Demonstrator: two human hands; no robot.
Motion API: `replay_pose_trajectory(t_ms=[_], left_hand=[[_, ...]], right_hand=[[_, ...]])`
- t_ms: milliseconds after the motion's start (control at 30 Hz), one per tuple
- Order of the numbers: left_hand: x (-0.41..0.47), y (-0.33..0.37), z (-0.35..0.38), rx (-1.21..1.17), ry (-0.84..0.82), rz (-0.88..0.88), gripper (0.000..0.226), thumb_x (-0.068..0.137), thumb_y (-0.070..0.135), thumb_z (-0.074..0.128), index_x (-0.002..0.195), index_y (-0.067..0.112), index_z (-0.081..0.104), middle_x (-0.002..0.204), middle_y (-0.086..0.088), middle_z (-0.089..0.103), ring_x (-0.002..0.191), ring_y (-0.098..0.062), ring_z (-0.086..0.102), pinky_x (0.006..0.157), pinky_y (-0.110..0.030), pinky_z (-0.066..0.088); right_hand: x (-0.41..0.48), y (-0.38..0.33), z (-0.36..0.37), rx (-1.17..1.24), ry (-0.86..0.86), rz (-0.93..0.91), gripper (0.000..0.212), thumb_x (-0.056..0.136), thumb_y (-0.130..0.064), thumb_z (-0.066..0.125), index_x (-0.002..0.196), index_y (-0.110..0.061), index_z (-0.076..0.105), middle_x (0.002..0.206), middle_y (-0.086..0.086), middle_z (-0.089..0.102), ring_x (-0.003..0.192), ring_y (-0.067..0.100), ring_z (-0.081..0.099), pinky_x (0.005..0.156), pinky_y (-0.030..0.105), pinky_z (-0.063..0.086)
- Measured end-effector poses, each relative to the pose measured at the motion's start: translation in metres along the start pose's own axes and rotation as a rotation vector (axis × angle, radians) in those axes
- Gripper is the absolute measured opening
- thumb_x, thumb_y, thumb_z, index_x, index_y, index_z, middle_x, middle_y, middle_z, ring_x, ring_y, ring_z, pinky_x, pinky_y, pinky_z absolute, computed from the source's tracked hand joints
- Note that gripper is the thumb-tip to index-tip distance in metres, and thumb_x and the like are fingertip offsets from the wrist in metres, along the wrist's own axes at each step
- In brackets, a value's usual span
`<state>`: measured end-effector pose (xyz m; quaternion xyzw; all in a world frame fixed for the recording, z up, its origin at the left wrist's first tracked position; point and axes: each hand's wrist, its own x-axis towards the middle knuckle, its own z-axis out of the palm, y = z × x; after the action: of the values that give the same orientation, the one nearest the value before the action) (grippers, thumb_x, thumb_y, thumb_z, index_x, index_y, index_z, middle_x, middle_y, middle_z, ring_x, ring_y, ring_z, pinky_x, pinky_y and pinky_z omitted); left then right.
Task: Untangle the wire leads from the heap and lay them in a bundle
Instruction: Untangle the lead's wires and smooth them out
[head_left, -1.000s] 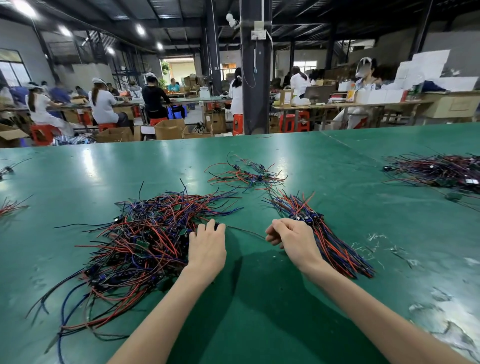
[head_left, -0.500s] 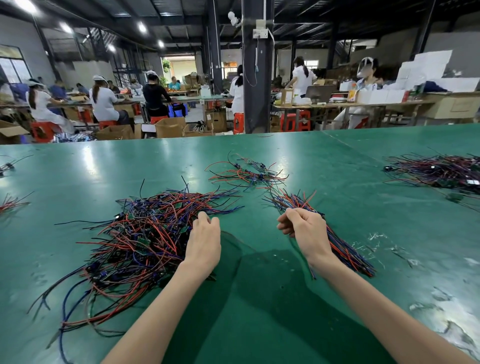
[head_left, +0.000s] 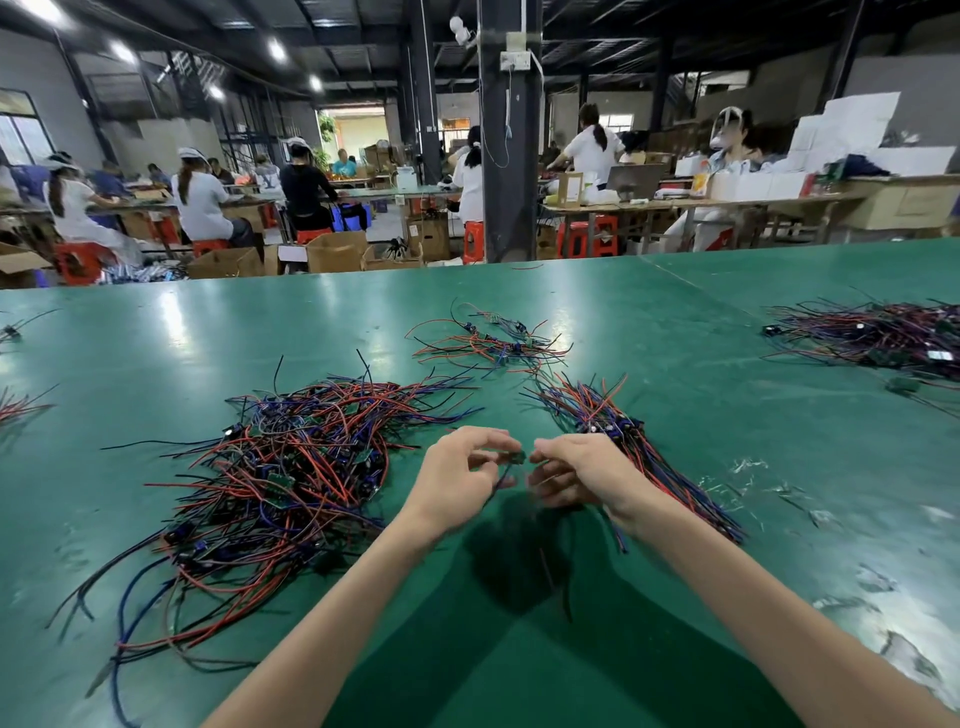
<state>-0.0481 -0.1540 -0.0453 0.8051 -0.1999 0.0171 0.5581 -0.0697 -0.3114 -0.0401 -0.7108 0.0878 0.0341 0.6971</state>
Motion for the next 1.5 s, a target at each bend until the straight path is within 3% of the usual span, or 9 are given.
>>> replay_pose_trajectory(t_ms=[100,333,433,700,900,1067,1167,1267,1500], left_hand=[[-0.002,0.0,0.001,-0.114,-0.025,-0.026,0.039,0.087,-0.018,0.045,0.094,0.015,0.066,0.105,-0.009,0.066,0.092,-0.02,0.068,0.082,-0.038,0.058],[-0.004,-0.005,-0.002,0.123,0.162,0.085,0.024,0.077,0.0,0.07,0.089,0.016,0.057,0.089,0.002,0.063,0.072,-0.014,0.064,0.069,-0.02,0.053],[-0.002,-0.007,-0.001,0.218,0.199,0.029,0.019,0.078,0.008,0.072,0.075,0.018,0.056,0.074,0.003,0.063,0.063,-0.015,0.059,0.065,-0.023,0.048],[0.0,-0.001,0.0,-0.442,-0.008,-0.3,0.015,0.089,0.019,0.064,0.079,0.01,0.07,0.065,0.002,0.067,0.053,-0.006,0.058,0.05,-0.015,0.046],[-0.001,-0.002,-0.003,-0.632,-0.049,-0.394,0.022,0.083,0.013,0.067,0.098,-0.003,0.069,0.097,-0.02,0.065,0.078,-0.024,0.054,0.064,-0.024,0.053],[0.004,-0.003,-0.01,-0.762,-0.021,-0.414,0.012,0.083,0.01,0.063,0.091,0.006,0.07,0.064,-0.002,0.064,0.05,-0.007,0.057,0.052,-0.014,0.051],[0.006,-0.002,-0.013,-0.848,0.038,-0.366,0.009,0.086,0.006,0.059,0.088,0.007,0.068,0.064,0.0,0.066,0.052,-0.005,0.059,0.053,-0.014,0.051],[0.006,0.0,-0.014,-0.867,0.062,-0.312,0.012,0.089,0.003,0.054,0.089,0.006,0.066,0.064,0.002,0.068,0.055,-0.004,0.062,0.053,-0.015,0.052],[0.007,0.003,-0.019,-1.007,0.047,-0.332,0.021,0.071,0.012,0.063,0.09,0.004,0.068,0.068,0.0,0.068,0.054,-0.006,0.06,0.055,-0.017,0.054]], right_hand=[[-0.003,0.001,0.003,0.107,-0.127,0.081,0.012,0.092,-0.012,0.059,0.088,-0.002,0.063,0.079,0.018,0.064,0.059,0.023,0.064,0.061,0.033,0.059],[-0.005,0.0,0.004,0.261,-0.161,0.111,0.005,0.087,0.0,0.061,0.084,-0.003,0.065,0.064,0.009,0.064,0.053,0.017,0.064,0.057,0.033,0.06],[-0.005,0.001,0.003,0.273,-0.195,0.088,0.006,0.083,0.0,0.065,0.086,-0.005,0.064,0.066,0.008,0.063,0.053,0.014,0.063,0.062,0.033,0.06],[-0.009,0.002,0.009,0.111,-0.18,-0.139,0.018,0.079,0.006,0.068,0.087,-0.006,0.057,0.071,0.006,0.06,0.052,0.009,0.058,0.051,0.022,0.052],[-0.013,0.007,0.016,-0.135,-0.2,-0.314,0.029,0.074,0.003,0.076,0.088,-0.008,0.054,0.071,0.011,0.056,0.057,0.022,0.053,0.05,0.024,0.046],[-0.012,0.006,0.019,-0.011,-0.173,-0.242,0.025,0.08,-0.002,0.071,0.087,-0.007,0.049,0.068,0.008,0.061,0.05,0.016,0.058,0.048,0.025,0.052],[-0.012,0.003,0.018,0.104,-0.267,-0.16,0.009,0.091,-0.012,0.058,0.09,-0.004,0.055,0.075,0.012,0.067,0.048,0.012,0.059,0.046,0.021,0.05],[-0.013,0.002,0.015,0.099,-0.303,-0.142,0.02,0.094,-0.017,0.052,0.088,-0.003,0.065,0.072,0.005,0.067,0.049,0.007,0.055,0.047,0.017,0.046],[-0.017,-0.002,0.016,0.032,-0.268,-0.192,0.013,0.069,-0.024,0.073,0.07,-0.011,0.068,0.06,0.0,0.05,0.048,0.008,0.036,0.05,0.02,0.03]])
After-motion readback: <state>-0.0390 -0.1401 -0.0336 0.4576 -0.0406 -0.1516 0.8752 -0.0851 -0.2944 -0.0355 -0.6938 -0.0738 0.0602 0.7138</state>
